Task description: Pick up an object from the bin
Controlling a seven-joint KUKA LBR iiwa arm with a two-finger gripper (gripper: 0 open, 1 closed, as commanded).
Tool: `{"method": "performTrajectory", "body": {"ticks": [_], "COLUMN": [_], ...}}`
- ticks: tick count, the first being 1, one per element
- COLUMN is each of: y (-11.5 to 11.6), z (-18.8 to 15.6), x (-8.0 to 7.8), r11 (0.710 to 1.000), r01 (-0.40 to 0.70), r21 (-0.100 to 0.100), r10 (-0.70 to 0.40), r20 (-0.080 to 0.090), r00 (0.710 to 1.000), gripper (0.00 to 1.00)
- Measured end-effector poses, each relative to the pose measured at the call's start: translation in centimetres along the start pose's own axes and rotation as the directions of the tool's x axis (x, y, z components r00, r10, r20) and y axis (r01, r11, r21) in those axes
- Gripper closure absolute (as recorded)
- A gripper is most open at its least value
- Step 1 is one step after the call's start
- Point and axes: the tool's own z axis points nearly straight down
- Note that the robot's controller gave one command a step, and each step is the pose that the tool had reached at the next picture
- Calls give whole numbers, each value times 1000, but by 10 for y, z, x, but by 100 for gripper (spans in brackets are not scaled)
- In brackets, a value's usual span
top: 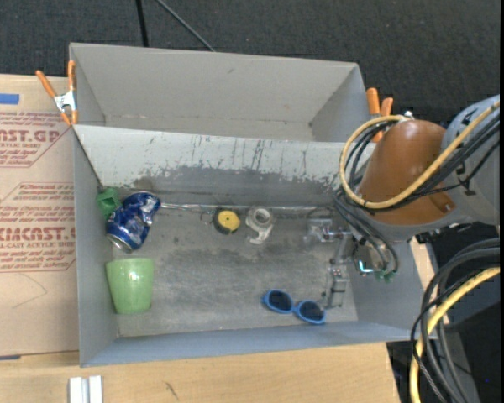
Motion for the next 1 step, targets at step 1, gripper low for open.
{"method": "performTrajectory", "body": {"ticks": [1], "y": [27], "z": [70], "x": [18], "r11": [965], "r01": [262], "r21": [6], "r10": [-263], "r20": [26], "r00": [965], "gripper": [0]}}
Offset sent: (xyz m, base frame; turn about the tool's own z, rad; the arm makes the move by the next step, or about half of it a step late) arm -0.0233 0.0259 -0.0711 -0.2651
